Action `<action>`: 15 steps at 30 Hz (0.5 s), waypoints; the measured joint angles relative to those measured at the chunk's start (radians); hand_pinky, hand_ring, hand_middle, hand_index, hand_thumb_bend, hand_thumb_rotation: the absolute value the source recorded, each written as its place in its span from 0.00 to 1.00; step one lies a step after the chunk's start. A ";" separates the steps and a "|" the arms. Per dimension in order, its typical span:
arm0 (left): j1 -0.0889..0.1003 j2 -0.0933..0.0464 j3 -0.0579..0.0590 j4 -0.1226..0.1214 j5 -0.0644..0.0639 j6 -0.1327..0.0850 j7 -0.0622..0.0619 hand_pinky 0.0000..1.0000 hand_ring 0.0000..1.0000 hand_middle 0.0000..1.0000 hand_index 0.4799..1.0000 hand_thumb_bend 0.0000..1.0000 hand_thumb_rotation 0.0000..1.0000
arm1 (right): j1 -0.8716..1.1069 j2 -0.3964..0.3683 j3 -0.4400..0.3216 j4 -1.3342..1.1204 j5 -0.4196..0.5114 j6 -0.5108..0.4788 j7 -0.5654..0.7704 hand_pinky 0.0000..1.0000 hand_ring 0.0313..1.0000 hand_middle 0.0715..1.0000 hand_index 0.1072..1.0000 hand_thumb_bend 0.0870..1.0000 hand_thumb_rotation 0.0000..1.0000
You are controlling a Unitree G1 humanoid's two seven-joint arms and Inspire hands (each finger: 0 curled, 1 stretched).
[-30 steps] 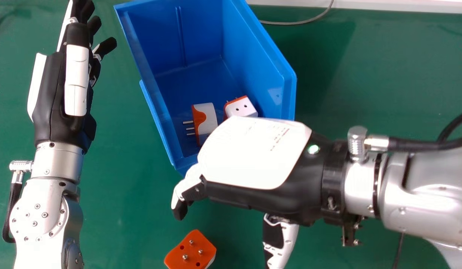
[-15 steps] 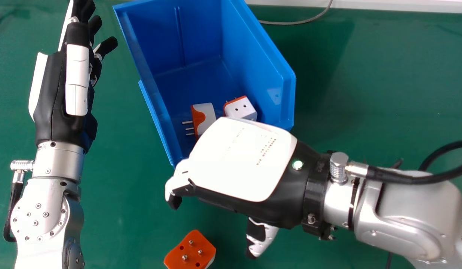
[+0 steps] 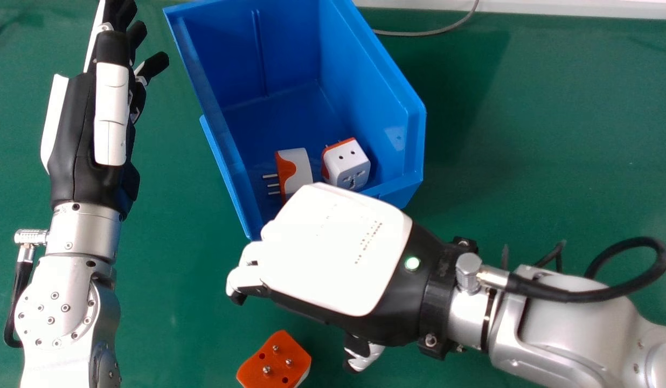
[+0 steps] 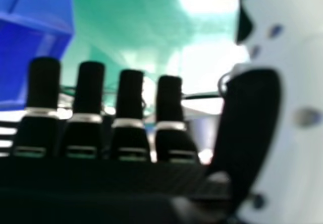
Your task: Pick all objects and put in blue box
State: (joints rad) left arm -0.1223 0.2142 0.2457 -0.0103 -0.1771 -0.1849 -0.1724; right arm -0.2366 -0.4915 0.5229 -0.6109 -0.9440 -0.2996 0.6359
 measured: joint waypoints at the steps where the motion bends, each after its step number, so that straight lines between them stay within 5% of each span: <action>1: -0.001 0.000 0.000 0.001 0.000 0.000 0.000 0.90 0.98 1.00 0.95 0.87 0.98 | 0.012 0.005 0.007 -0.004 -0.008 -0.005 0.003 0.55 0.69 0.72 0.70 0.80 0.03; 15: -0.009 0.000 0.000 0.005 0.000 0.008 0.002 0.90 0.99 1.00 0.95 0.89 0.97 | 0.035 0.045 0.046 -0.020 -0.083 -0.037 0.071 0.59 0.73 0.75 0.73 0.82 0.09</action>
State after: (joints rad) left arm -0.1311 0.2143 0.2455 -0.0053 -0.1768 -0.1767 -0.1701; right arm -0.2011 -0.4464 0.5687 -0.6307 -1.0267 -0.3369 0.7066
